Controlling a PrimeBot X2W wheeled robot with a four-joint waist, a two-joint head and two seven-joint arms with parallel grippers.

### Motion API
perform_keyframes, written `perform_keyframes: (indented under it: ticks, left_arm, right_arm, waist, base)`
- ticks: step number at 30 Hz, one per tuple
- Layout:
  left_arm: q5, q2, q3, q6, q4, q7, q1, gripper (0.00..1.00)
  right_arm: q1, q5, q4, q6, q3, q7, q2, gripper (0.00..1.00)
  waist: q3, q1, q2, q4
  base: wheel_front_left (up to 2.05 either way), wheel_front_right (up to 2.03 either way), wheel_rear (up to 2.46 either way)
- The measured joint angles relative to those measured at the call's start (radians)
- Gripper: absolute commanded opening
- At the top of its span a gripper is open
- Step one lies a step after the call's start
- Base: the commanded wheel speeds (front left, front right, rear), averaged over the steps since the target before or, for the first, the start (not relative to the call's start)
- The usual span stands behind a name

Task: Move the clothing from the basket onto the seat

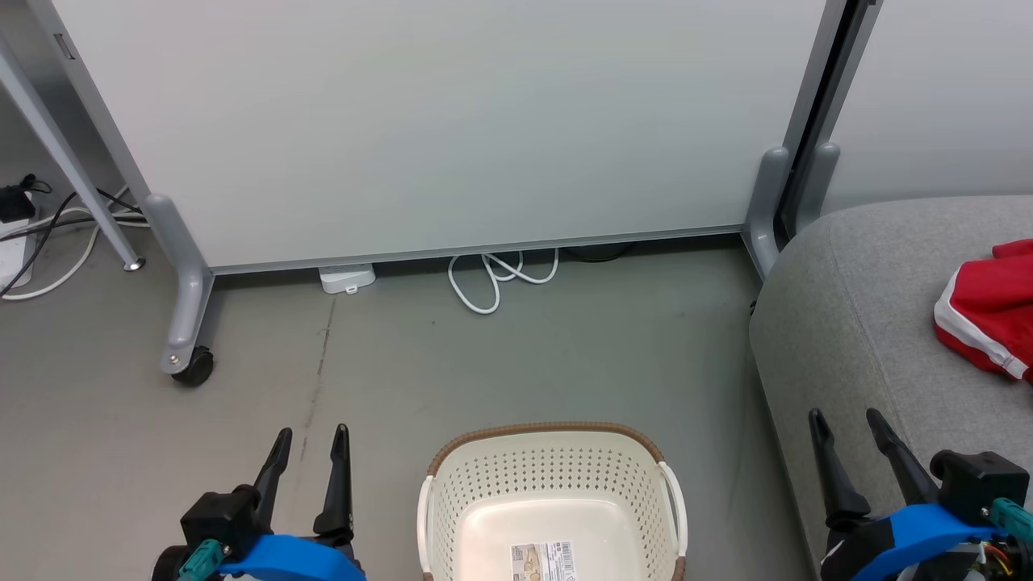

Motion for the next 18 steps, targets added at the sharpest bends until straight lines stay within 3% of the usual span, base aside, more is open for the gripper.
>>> perform_keyframes:
  ticks: [8, 9, 18]
  left_arm:
    - [-0.005, 0.001, -0.009, 0.0, 0.013, 0.0, 0.0, 1.0]
    - [-0.007, 0.002, -0.011, 0.0, 0.014, 0.0, 0.0, 0.0]
    - [-0.009, -0.013, -0.019, 0.0, 0.084, 0.007, 0.06, 0.0]
  right_arm:
    - [0.0, 0.001, 0.008, 0.0, 0.006, 0.0, 0.001, 1.0]
    - [0.0, 0.001, 0.009, 0.0, 0.008, 0.0, 0.001, 0.0]
    - [0.013, 0.001, 0.092, 0.0, 0.008, 0.001, 0.011, 0.0]
  waist:
    - [0.0, 0.0, 0.0, 0.001]
    - [0.0, 0.0, 0.0, 0.0]
    - [0.0, 0.0002, 0.0, 0.0]
  base:
    - [0.0, 0.0, 0.0]
    - [0.0, 0.0, 0.0]
    - [0.0, 0.0, 0.0]
